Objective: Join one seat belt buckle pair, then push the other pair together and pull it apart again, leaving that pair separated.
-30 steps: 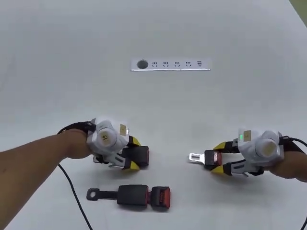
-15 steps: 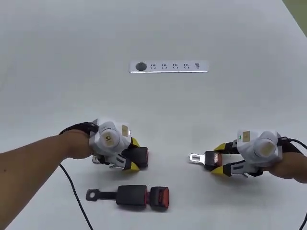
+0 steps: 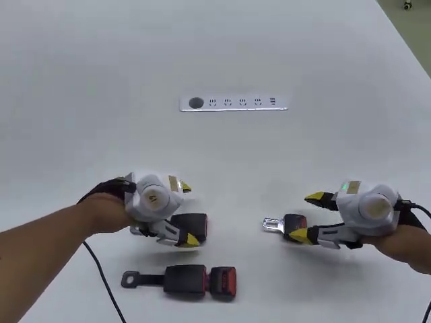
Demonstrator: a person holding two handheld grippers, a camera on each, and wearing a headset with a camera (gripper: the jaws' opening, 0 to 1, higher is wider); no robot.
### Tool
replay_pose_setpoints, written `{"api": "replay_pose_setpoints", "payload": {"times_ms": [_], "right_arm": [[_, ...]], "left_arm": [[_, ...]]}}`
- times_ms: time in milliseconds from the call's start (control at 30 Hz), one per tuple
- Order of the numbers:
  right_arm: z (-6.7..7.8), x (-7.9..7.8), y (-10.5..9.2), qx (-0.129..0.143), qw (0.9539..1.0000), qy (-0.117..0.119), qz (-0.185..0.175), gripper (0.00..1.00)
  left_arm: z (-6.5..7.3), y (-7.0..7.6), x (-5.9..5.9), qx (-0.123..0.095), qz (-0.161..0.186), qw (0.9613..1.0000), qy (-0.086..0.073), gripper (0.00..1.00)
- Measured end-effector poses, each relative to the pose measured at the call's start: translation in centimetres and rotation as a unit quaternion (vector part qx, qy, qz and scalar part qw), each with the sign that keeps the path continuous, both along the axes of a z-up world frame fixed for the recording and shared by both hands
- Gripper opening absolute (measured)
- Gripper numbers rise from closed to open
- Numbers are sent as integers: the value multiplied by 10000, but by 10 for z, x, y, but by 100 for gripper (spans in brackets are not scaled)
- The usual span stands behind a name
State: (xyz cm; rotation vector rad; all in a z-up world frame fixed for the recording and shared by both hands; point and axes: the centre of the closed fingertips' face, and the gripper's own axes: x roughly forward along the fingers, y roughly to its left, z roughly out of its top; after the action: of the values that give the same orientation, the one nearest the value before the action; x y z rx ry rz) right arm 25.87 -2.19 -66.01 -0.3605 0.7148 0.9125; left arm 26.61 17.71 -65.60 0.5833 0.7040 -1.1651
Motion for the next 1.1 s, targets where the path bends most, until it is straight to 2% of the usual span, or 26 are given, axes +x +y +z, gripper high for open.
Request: {"api": "replay_pose_setpoints", "payload": {"times_ms": [33,67,100,133,167,233,267,333,367,400,467,600,667,733,800,833,900,933,1000,1100], "right_arm": [[2,1,0,78,9999,-20,-153,55],[8,2,0,200,9990,-46,-398,56],[11,2,0,300,9982,-40,-526,58],[17,1,3,483,9963,-37,-710,61],[21,3,1,521,9945,-165,-893,65],[26,4,1,601,9919,-267,-1086,72],[25,4,0,590,9915,-290,-1122,73],[30,5,-4,456,9893,-484,-1296,76],[33,6,-4,490,9874,-528,-1409,77],[40,5,-2,632,9832,-581,-1611,80],[47,7,-4,757,9769,-716,-1865,84],[51,-1,-1,710,9743,-774,-1994,86],[56,1,-4,804,9699,-861,-2133,87],[61,-1,-4,801,9687,-939,-2152,88],[64,-4,-3,833,9673,-964,-2195,89],[68,-6,-3,853,9663,-992,-2215,90],[75,-8,-3,862,9643,-1108,-2245,91],[81,-12,-1,883,9631,-1146,-2269,92],[80,-10,-4,923,9609,-1212,-2312,94],[88,-17,-1,1002,9583,-1267,-2357,97]], "left_arm": [[0,4,6,2,167,9998,-53,76],[3,10,14,-6,430,9989,-199,78],[5,11,14,-68,525,9984,-204,82],[9,17,17,-118,792,9965,-235,84],[11,18,17,-129,879,9957,-247,84],[17,26,22,-325,1314,9905,-236,82],[21,29,23,-464,1568,9863,-201,82],[27,35,26,-574,1821,9812,-268,83],[30,37,27,-594,1938,9788,-285,84],[34,41,27,-707,2156,9736,-239,85],[41,40,24,-886,2365,9674,-175,86],[42,50,17,-966,2536,9623,-174,84],[45,55,12,-1030,2637,9590,-155,86],[52,57,7,-1188,2804,9524,-112,87],[65,60,6,-1425,3000,9429,-252,90],[63,64,3,-1404,3060,9413,-235,92],[69,67,0,-1369,3089,9407,-304,96],[72,69,-3,-1405,3123,9389,-361,98],[75,71,-8,-1466,3183,9359,-356,100],[78,78,-16,-1510,3307,9308,-384,100]]}}
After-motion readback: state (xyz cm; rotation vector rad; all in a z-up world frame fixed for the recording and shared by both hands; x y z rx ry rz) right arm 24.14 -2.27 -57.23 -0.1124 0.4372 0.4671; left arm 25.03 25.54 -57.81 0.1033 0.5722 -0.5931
